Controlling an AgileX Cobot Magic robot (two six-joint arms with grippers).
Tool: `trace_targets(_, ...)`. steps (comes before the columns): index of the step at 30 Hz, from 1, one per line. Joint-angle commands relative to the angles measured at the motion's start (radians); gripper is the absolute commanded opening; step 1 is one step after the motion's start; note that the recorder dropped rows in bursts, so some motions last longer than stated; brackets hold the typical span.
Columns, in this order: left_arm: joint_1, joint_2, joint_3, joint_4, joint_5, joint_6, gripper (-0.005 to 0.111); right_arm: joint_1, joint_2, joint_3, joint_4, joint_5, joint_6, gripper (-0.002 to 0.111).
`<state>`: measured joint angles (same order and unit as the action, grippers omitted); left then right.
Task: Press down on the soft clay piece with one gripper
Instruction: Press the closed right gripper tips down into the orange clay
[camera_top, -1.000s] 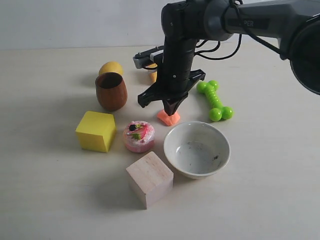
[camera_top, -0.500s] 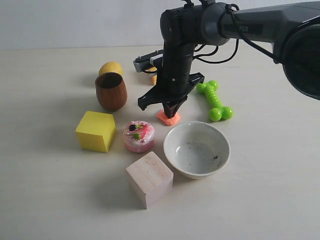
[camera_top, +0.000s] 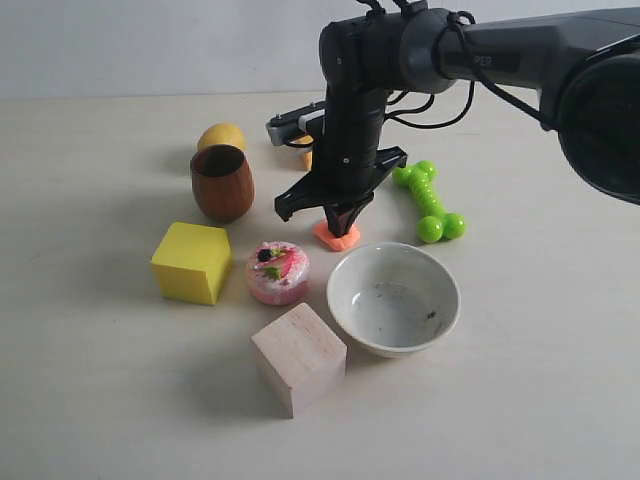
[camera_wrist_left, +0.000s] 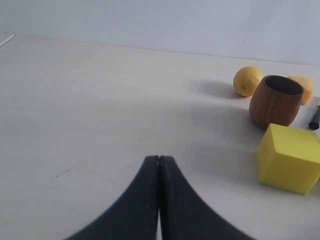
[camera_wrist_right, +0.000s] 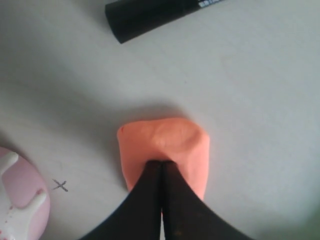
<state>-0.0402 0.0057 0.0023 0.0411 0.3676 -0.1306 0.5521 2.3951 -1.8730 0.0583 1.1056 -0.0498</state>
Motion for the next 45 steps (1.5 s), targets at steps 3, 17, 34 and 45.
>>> trace_targets(3, -0.008, -0.006, -0.002, -0.004, -0.007, -0.002, 0.0, 0.0, 0.065, 0.019, -0.013, -0.086, -0.002, 0.0)
trace_targets(17, -0.008, -0.006, -0.002, -0.004, -0.007, -0.002, 0.0, 0.0, 0.122, 0.019, -0.013, -0.072, -0.002, 0.0)
trace_targets(34, -0.008, -0.006, -0.002, -0.004, -0.007, -0.002, 0.0, 0.0, 0.107, 0.019, -0.008, -0.064, -0.002, 0.0)
trace_targets(45, -0.008, -0.006, -0.002, -0.004, -0.007, -0.002, 0.0, 0.0, 0.047, 0.019, -0.006, -0.064, -0.002, 0.0)
